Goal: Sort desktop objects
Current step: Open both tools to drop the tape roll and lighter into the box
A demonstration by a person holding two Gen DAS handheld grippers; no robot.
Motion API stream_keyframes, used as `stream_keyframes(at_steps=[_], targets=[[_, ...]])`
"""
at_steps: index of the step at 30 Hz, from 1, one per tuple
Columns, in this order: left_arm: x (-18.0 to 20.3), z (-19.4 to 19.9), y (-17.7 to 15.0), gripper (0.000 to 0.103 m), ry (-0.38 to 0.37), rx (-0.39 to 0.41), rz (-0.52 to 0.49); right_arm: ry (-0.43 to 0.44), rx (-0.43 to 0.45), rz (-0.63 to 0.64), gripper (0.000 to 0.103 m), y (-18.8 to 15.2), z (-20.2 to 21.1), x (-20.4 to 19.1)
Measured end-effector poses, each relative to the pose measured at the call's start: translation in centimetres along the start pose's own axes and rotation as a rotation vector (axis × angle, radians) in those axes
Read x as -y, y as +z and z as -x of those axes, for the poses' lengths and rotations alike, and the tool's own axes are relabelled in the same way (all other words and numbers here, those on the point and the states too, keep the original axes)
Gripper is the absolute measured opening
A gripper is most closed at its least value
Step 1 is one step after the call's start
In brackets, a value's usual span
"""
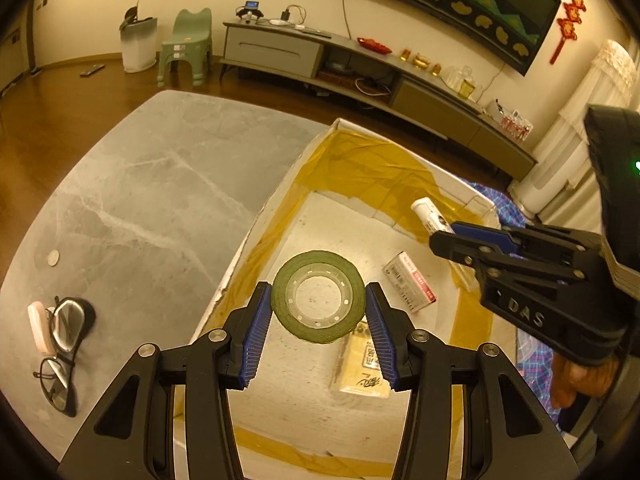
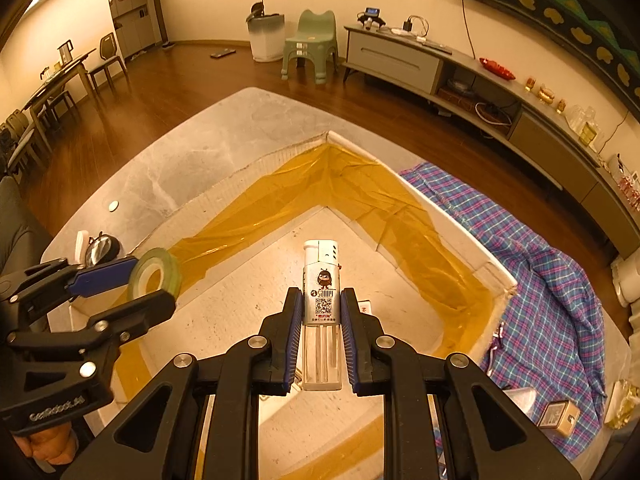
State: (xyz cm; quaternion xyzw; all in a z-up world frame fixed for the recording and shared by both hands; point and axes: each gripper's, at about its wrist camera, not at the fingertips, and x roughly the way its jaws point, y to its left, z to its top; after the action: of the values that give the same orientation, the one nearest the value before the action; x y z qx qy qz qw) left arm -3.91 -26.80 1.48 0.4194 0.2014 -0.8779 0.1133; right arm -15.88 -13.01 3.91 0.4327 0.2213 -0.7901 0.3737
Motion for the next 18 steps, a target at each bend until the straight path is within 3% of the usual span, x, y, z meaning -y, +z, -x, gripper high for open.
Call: stream_keyframes(at_steps=[18], targets=[[0.9, -1.5, -1.0, 0.049, 0.041, -0.063, -0.132, -0.016, -0.179, -0.03, 0.021, 3.8, -7.9, -0.5]])
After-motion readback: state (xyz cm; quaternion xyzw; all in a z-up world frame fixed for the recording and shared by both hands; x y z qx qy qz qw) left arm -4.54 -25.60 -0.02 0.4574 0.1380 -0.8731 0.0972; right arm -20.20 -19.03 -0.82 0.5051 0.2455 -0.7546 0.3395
